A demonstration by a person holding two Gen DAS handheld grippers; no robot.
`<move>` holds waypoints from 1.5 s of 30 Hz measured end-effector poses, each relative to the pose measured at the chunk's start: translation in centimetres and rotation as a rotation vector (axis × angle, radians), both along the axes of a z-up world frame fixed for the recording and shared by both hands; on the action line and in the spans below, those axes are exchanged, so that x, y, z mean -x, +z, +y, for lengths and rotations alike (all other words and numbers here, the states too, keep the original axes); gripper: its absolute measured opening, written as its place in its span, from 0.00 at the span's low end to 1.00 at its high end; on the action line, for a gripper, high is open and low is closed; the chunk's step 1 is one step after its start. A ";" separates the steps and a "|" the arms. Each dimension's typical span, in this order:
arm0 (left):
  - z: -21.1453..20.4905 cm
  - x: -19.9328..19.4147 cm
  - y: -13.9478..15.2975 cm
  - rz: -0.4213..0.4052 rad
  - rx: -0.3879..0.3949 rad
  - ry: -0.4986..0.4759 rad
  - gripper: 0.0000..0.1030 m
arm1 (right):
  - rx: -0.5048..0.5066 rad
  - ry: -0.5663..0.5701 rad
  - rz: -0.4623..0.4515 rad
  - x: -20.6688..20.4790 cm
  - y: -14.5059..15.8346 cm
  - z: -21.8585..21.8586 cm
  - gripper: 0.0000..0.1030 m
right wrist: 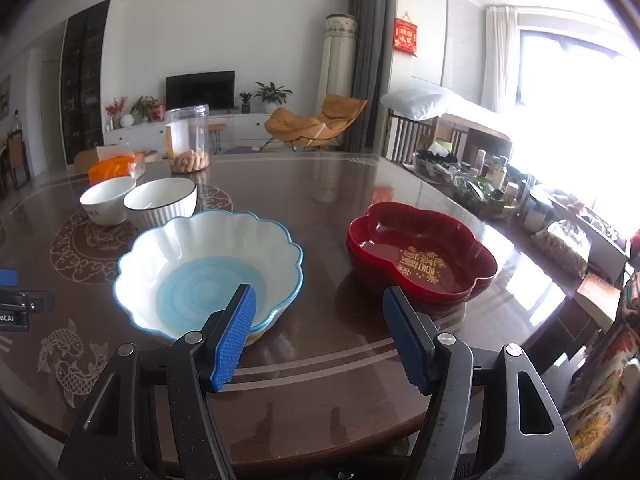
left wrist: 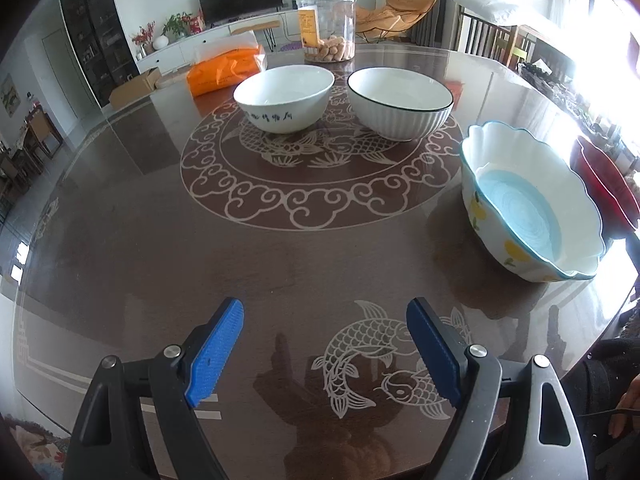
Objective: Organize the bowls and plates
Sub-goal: 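Move the right gripper toward the black-rimmed white bowl, then close the right gripper on the black-rimmed white bowl rim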
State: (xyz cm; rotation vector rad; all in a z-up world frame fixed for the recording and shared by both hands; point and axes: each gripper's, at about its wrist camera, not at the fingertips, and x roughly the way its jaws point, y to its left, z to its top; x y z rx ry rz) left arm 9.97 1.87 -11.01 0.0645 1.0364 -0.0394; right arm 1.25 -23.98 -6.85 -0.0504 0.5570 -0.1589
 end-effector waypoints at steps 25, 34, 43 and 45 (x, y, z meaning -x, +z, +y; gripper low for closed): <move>3.7 -12.8 4.3 0.026 0.230 0.022 0.81 | -0.368 0.334 0.275 -16.6 5.8 4.0 0.67; 0.4 -18.8 -0.4 0.163 0.232 0.145 0.54 | -0.381 0.394 0.618 -28.7 0.9 7.3 0.44; 0.7 -20.3 -2.7 0.199 0.234 0.225 0.53 | -0.393 0.390 0.706 -31.8 -3.3 8.0 0.26; 0.8 -20.7 -3.3 0.213 0.242 0.245 0.52 | -0.373 0.383 0.711 -32.0 -3.7 8.1 0.16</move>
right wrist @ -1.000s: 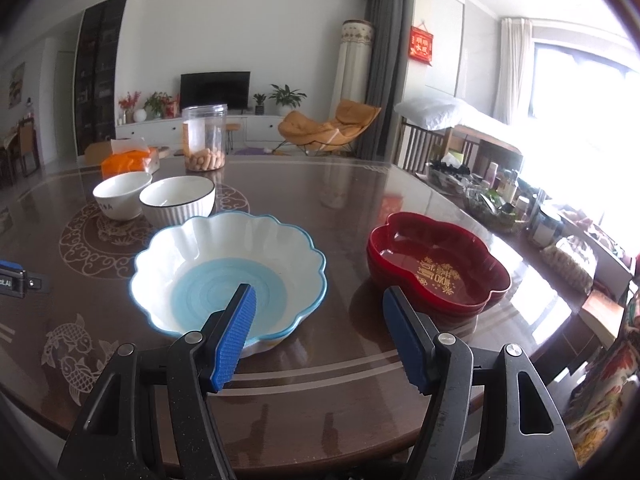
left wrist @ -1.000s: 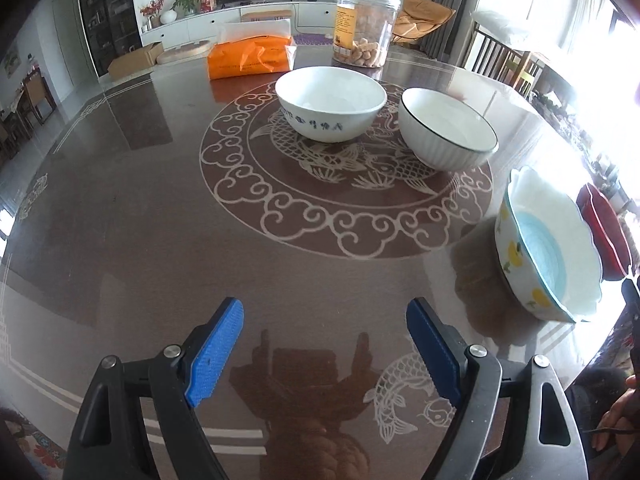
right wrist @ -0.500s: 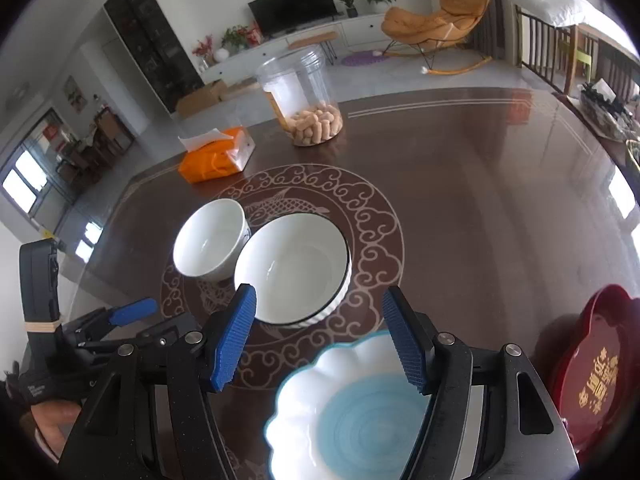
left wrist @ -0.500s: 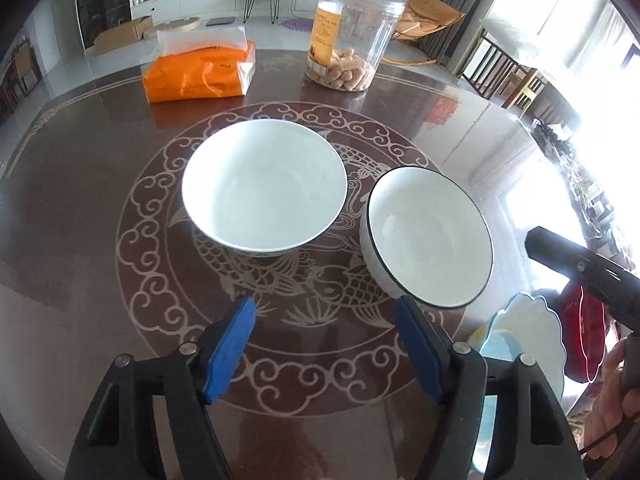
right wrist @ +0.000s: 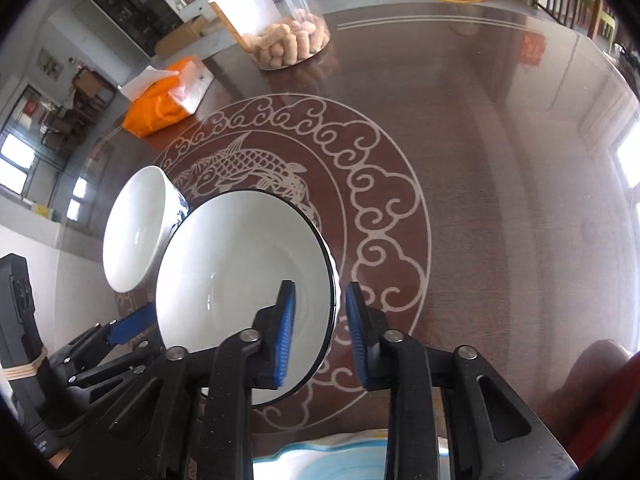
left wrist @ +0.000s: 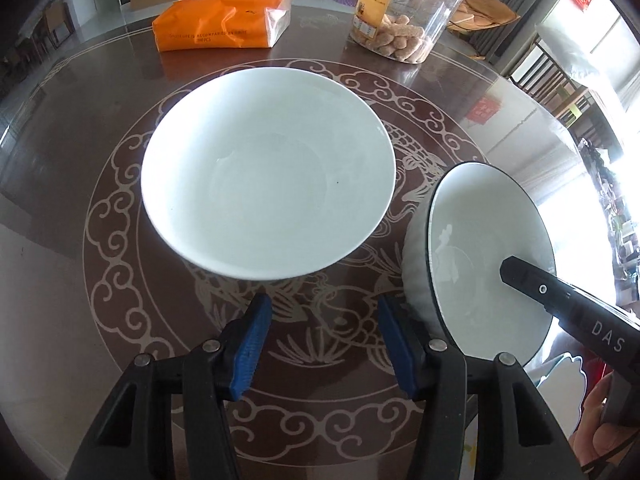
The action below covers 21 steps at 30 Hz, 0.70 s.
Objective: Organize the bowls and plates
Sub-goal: 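Close the right gripper on the black-rimmed white bowl rim, then lower the white bowl into the scalloped bowl and open the right gripper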
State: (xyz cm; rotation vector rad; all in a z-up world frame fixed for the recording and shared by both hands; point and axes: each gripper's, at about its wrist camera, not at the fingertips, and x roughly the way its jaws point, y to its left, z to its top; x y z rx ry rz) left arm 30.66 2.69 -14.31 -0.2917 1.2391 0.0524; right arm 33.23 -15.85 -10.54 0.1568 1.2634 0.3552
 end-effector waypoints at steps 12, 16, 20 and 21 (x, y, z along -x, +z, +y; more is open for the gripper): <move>-0.8 0.8 1.1 -0.047 0.087 -0.032 0.01 | -0.017 0.036 -0.046 1.4 1.1 0.0 0.15; -0.8 0.8 2.7 -0.043 0.124 -0.068 0.01 | -0.063 0.015 -0.036 1.7 1.8 -0.8 0.15; -1.4 1.4 5.0 -0.053 0.150 -0.115 0.00 | -0.073 0.011 -0.063 2.5 3.8 -1.6 0.15; -1.7 1.7 5.7 -0.057 0.153 -0.128 0.00 | -0.074 0.011 -0.073 2.8 4.4 -1.8 0.15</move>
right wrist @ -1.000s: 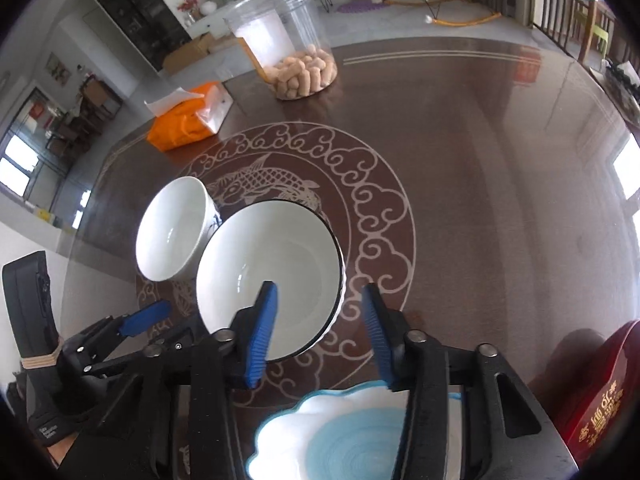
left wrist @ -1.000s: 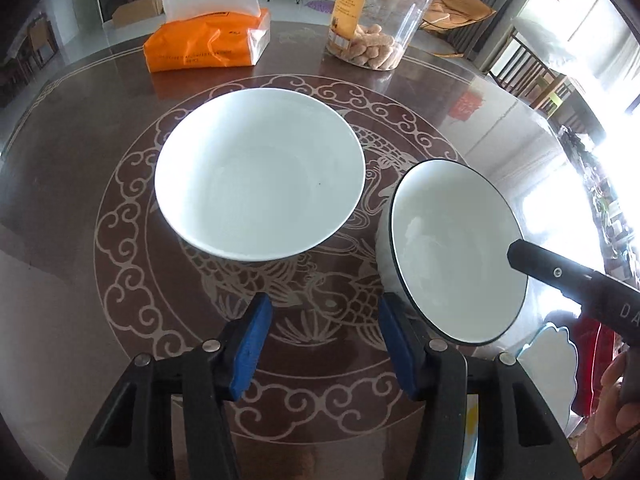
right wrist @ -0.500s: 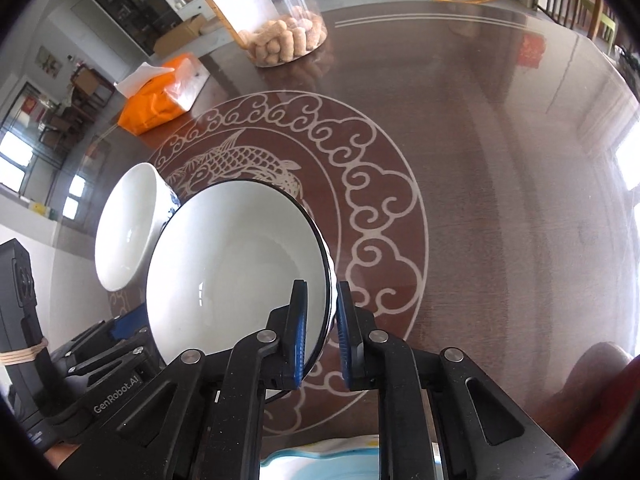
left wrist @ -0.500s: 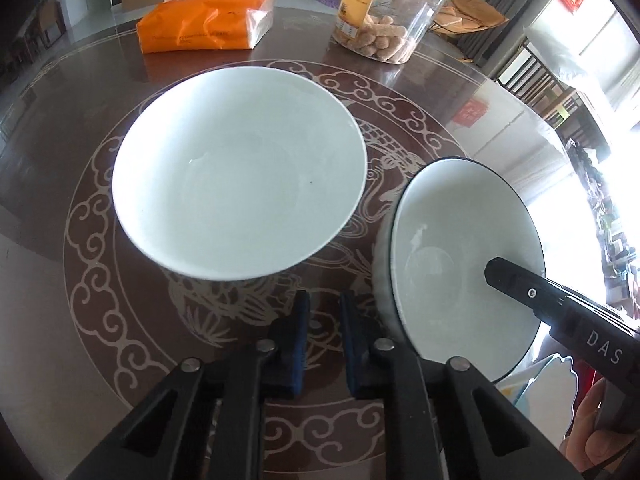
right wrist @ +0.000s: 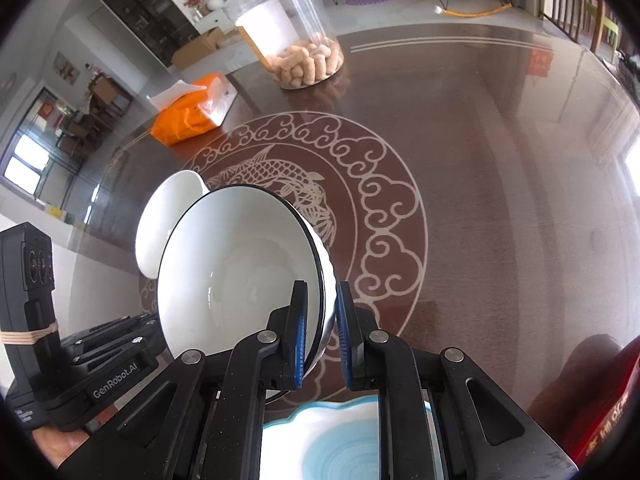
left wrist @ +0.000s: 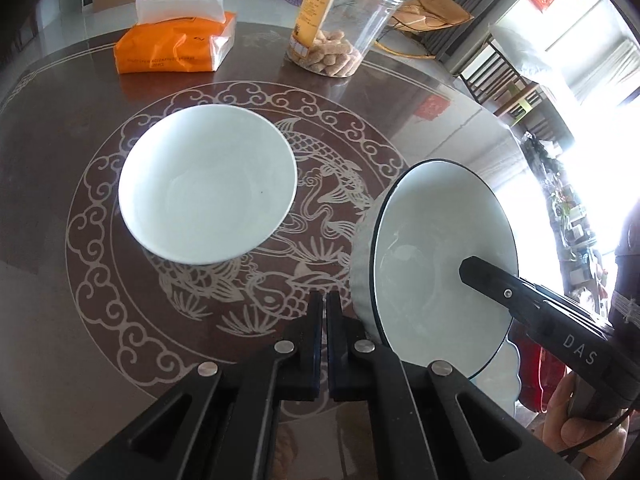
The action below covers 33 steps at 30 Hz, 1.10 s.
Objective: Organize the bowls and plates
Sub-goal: 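Lower the white bowl into the scalloped bowl and open the right gripper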
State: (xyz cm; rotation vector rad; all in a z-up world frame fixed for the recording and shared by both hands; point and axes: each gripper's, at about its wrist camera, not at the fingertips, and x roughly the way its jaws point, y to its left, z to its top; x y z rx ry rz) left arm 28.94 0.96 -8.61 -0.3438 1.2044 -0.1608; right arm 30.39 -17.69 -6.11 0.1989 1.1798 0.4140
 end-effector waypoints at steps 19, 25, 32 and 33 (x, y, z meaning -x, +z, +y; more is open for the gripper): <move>-7.1 8.8 4.5 -0.033 -0.049 -0.199 0.00 | -0.002 -0.125 -0.016 10.5 4.6 -6.2 0.15; -8.8 10.6 1.4 -0.006 -0.110 -0.230 0.00 | -0.013 -0.165 0.035 12.8 1.6 -7.4 0.15; -9.8 10.7 -0.1 -0.016 -0.178 -0.242 0.00 | -0.029 -0.186 0.078 13.1 -1.4 -8.2 0.15; -9.8 10.5 -0.2 -0.016 -0.184 -0.241 0.00 | -0.030 -0.188 0.081 13.0 -1.7 -8.2 0.15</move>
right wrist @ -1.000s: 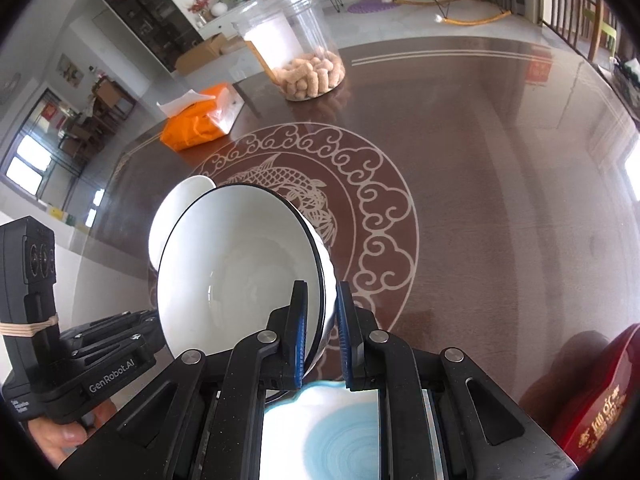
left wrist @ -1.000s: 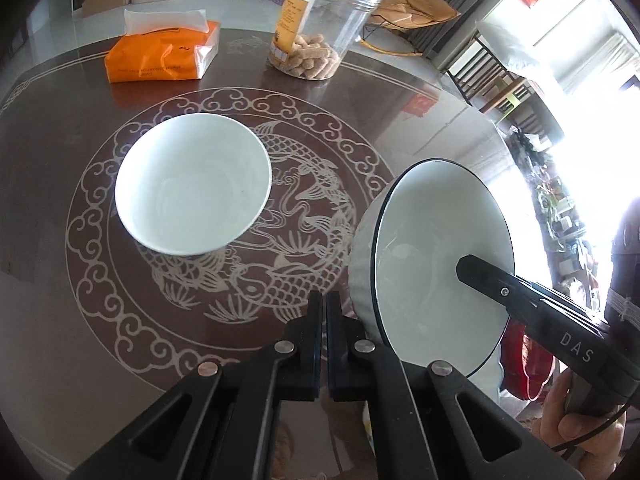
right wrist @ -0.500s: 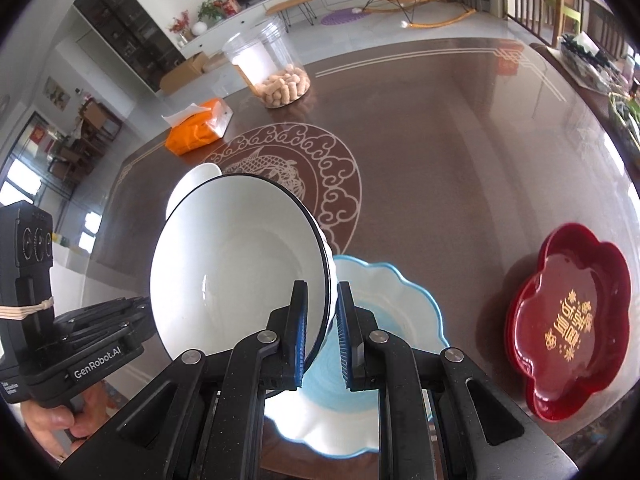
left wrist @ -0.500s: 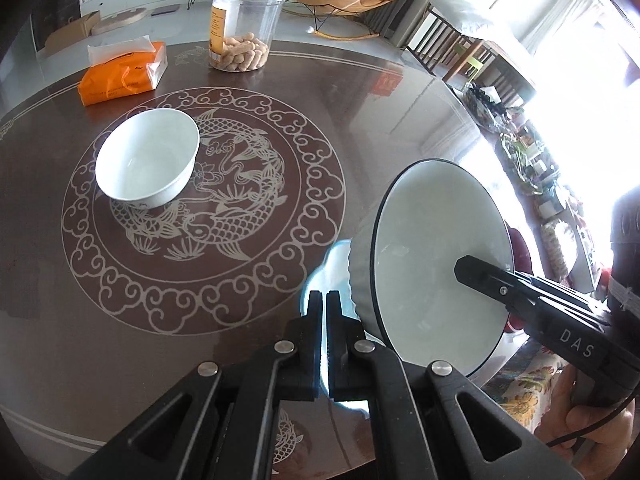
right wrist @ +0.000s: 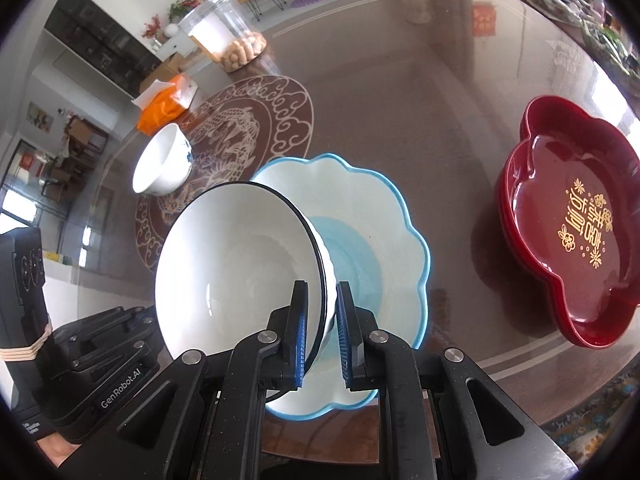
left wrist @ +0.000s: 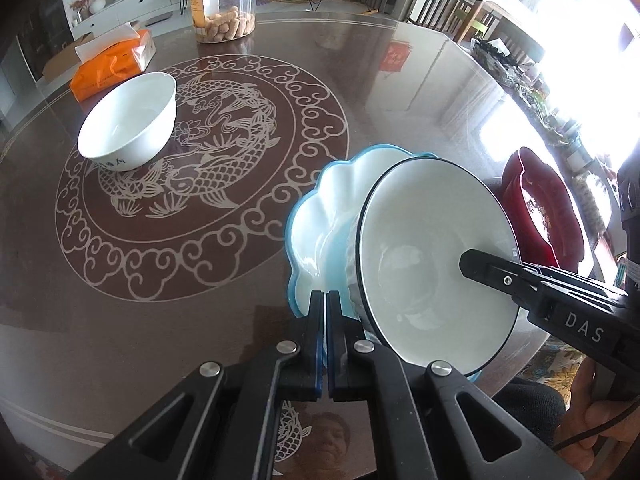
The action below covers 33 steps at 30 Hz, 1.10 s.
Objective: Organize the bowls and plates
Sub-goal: 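Lower the white bowl into the scalloped bowl and open the right gripper, then pull both open grippers back from the nested bowls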
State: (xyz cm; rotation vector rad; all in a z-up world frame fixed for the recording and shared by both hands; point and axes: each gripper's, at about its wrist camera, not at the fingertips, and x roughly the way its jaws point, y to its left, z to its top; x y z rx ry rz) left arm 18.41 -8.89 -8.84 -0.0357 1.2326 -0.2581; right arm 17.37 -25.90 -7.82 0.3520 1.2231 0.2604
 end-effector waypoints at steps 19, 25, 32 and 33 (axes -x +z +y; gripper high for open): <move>-0.6 -1.1 0.9 -0.115 -0.093 -0.039 0.01 | 0.031 -0.033 -0.012 -1.0 -1.7 -1.0 0.14; 4.4 -1.1 2.6 -0.118 0.012 0.039 0.01 | 0.034 -0.053 -0.021 -1.0 -1.6 -1.4 0.22; 10.9 1.6 1.5 -0.102 0.109 0.161 0.01 | 0.050 -0.056 -0.080 -0.1 -0.1 -1.5 0.49; 11.9 2.1 1.0 -0.092 0.128 0.187 0.01 | 0.059 -0.051 -0.106 0.2 0.5 -1.4 0.52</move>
